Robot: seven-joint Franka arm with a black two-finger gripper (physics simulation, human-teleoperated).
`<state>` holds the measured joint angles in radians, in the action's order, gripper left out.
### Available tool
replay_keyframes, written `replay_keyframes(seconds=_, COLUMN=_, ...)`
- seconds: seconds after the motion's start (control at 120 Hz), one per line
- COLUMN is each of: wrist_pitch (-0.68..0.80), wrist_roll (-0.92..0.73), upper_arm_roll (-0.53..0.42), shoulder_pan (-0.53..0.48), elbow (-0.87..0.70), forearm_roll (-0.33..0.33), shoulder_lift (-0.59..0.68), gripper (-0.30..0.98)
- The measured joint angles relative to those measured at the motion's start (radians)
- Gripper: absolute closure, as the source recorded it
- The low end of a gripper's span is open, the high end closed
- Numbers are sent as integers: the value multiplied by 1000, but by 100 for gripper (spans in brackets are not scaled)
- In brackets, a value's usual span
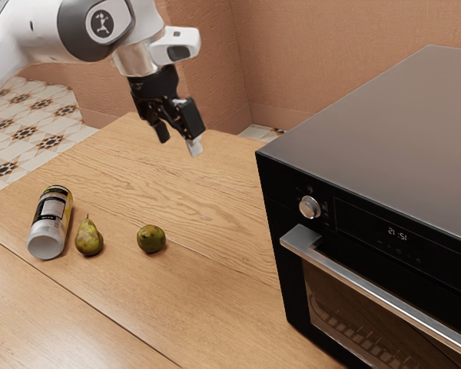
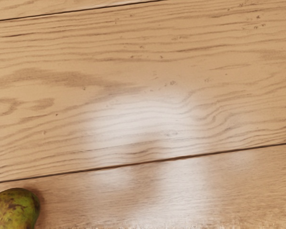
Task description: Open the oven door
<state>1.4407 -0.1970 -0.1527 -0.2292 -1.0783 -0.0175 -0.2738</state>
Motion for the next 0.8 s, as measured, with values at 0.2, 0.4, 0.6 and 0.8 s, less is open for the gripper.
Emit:
replay_keyframes(seconds=0.2, wrist_pitch=-32, wrist_roll=-99, upper_arm_roll=0, shoulder_pan=-9, elbow=66, forearm_roll=8, shoulder_lift=61, gripper=0)
replay_keyframes(seconds=0.4, wrist_pitch=-147, wrist_roll=-393, upper_arm_roll=-390, shoulder_pan=95, elbow=37, forearm_roll=71, shoulder_lift=662, gripper=0)
replay_keyframes(seconds=0.6, wrist_pitch=88, wrist_roll=-631, upper_arm_roll=-338, shoulder_pan=631, elbow=-663, forearm_roll=157, shoulder_lift=913, gripper=0)
replay_keyframes(seconds=0.8, wrist_pitch=227, wrist_roll=-751, upper_arm_roll=-441, shoulder_pan=652, elbow=-469, forearm_roll=34, shoulder_lift=549, gripper=0)
